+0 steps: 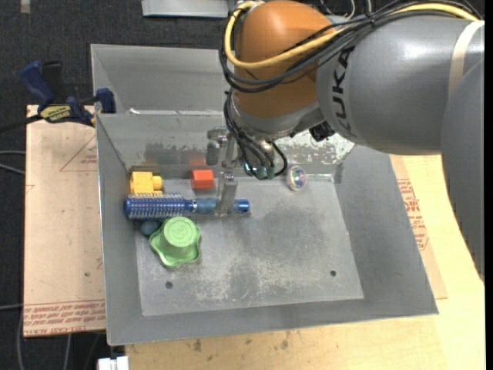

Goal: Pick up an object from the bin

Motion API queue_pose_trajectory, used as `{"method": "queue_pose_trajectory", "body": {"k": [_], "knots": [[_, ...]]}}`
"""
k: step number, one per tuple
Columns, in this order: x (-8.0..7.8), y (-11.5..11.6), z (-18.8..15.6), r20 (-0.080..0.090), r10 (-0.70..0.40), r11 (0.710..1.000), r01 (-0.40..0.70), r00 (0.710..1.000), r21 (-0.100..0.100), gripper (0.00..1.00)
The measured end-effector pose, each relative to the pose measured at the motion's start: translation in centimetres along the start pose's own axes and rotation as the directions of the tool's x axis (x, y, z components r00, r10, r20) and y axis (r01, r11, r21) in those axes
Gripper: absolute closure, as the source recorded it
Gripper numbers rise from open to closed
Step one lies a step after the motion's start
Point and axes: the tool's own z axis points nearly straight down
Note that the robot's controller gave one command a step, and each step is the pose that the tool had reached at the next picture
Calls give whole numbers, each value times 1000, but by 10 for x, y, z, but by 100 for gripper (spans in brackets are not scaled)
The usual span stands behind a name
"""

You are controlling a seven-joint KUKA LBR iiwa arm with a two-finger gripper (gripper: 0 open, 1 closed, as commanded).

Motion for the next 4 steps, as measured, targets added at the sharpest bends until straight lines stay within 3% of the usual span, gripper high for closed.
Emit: {"method": "queue_pose_trajectory", "body": {"k": [1, 2, 3, 4], "knots": [[18, 49, 117, 1, 137, 991, -137, 991, 0, 0], [-8, 47, 145, 10, -358, 934, 358, 934, 3, 0], [-8, 47, 146, 7, -356, 934, 356, 934, 2, 100], [-12, 46, 144, 28, -551, 834, 551, 834, 12, 100]]}}
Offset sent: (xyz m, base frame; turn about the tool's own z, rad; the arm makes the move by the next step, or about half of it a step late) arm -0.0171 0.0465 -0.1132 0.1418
